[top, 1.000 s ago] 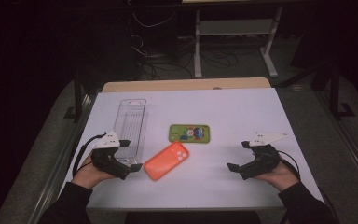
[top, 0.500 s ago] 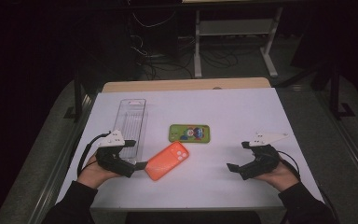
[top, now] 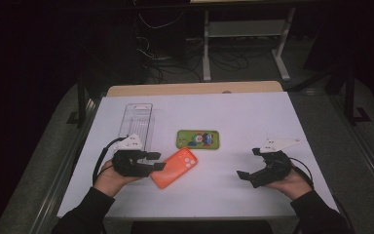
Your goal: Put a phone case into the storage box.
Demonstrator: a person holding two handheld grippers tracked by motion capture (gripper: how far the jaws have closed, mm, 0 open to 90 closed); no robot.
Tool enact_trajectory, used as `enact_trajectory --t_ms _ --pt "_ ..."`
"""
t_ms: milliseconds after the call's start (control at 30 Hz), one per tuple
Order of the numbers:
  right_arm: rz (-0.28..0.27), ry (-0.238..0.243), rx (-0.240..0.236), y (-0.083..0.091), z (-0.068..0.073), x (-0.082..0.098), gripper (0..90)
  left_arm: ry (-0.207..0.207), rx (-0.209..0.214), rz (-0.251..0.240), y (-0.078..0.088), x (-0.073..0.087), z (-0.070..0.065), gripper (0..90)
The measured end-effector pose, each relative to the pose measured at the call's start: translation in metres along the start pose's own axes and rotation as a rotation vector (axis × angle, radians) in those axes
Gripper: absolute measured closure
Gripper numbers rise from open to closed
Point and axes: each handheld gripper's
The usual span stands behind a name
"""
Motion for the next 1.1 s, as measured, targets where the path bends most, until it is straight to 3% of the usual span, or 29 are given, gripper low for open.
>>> enact_trajectory --t_ms 133,267,367,467,567,800,933,1100 --pt "0.001 0.0 0.001 0.0 0.0 0.0 0.0 0.018 0.02 0.04 -0.011 0.001 -0.002 77.2" --pt "0.003 -0.002 0.001 0.0 0.001 0.0 0.0 0.001 0.045 0.095 -0.022 0.003 -0.006 89.4" --pt "0.005 -0.004 0.001 0.0 0.001 0.0 0.0 -0.012 0.034 0.157 -0.028 0.004 -0.01 89.6" --pt "0.007 -0.004 0.002 -0.001 0.001 0.0 0.0 -0.009 0.032 0.188 -0.034 0.009 -0.012 89.7" --pt "0.003 0.001 0.003 -0.001 0.001 0.0 0.0 -0.034 0.03 0.21 -0.037 0.012 -0.012 89.7" --pt "0.007 0.006 0.001 -0.001 0.001 0.0 0.0 -0.019 0.017 0.237 -0.04 0.02 -0.013 89.7" --pt "0.007 0.003 -0.001 -0.001 0.001 0.0 0.0 -0.029 0.03 0.28 -0.042 0.022 -0.013 89.7" --pt "0.006 0.002 0.0 -0.001 0.001 0.0 0.0 0.002 0.028 0.295 -0.048 0.024 -0.016 89.7"
Point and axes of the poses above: each handheld gripper's, and its own axes: y roughly backward along the jaws, x roughly out of its underside, z roughly to its left, and after that the axes turned 10 degrees about -y, right-handed
